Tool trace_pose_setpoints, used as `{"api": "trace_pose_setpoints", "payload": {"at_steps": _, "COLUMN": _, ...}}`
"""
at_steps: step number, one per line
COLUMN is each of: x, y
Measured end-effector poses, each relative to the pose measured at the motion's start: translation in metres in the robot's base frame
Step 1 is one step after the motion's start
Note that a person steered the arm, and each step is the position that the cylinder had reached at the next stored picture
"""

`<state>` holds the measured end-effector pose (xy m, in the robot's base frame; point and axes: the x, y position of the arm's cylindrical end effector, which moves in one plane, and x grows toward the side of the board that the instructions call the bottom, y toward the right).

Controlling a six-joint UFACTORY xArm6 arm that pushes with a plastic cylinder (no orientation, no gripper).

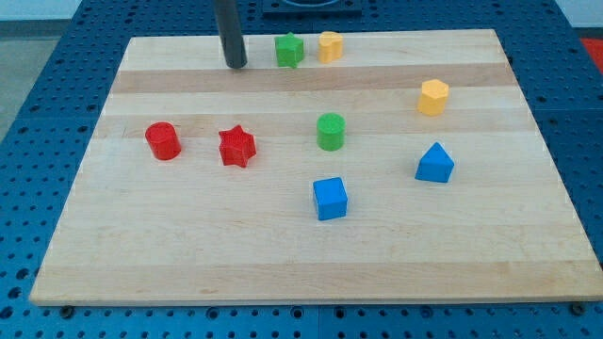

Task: Push the yellow hexagon slightly upwards

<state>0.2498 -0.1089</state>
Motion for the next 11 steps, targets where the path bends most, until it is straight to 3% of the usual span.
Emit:
{"api": "trace_pose_setpoints", "payload": {"at_steps": 2, "x": -0.013, "y": 0.068}}
{"api": "trace_pose_setpoints", "payload": {"at_steps": 3, "x": -0.01, "y": 0.067}}
{"api": "trace_pose_setpoints", "payload": {"at_steps": 8, "x": 0.141, "y": 0.208}}
{"api": "trace_pose_setpoints", "payload": {"at_steps": 9, "x": 0.147, "y": 0.251}}
{"api": "trace_pose_setpoints", "payload": {"at_steps": 10, "x": 0.117, "y": 0.298}}
{"api": "trace_pose_setpoints", "payload": {"at_steps": 11, "x": 0.072, "y": 0.305}}
